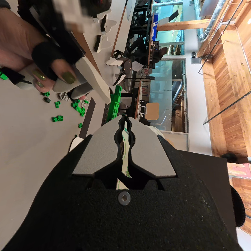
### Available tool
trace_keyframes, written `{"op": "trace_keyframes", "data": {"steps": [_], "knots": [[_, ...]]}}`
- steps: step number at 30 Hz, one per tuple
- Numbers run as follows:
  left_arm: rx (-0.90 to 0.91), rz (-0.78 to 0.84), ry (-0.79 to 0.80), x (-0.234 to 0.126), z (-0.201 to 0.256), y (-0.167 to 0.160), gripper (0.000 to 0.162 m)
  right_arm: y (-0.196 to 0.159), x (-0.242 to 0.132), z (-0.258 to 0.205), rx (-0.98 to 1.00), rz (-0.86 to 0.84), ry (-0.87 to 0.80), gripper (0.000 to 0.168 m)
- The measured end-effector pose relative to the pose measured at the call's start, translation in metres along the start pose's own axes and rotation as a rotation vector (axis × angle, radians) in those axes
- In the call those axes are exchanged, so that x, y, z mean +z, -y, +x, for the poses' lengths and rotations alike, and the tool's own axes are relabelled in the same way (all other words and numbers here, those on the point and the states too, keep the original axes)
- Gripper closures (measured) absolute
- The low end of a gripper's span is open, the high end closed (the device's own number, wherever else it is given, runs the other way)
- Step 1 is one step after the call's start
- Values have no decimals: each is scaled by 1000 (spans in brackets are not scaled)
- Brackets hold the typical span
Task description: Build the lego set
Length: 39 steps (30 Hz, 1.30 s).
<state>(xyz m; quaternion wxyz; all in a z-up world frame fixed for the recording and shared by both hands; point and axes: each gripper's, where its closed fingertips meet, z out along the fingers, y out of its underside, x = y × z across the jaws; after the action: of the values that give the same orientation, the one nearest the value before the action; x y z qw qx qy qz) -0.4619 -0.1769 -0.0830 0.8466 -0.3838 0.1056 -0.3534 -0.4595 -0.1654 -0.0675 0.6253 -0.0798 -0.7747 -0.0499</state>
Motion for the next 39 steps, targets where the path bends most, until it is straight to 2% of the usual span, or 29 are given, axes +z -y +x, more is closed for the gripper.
{"op": "trace_keyframes", "data": {"steps": [15, 39], "knots": [[-4, -17, -32, 1, 4, -2, 145, 8, 1, -5, -69, -107, 143, 166], [-32, -7, -59, 1, 7, -1, 145, 13, 2, -6, -11, -106, 129, 166]]}}
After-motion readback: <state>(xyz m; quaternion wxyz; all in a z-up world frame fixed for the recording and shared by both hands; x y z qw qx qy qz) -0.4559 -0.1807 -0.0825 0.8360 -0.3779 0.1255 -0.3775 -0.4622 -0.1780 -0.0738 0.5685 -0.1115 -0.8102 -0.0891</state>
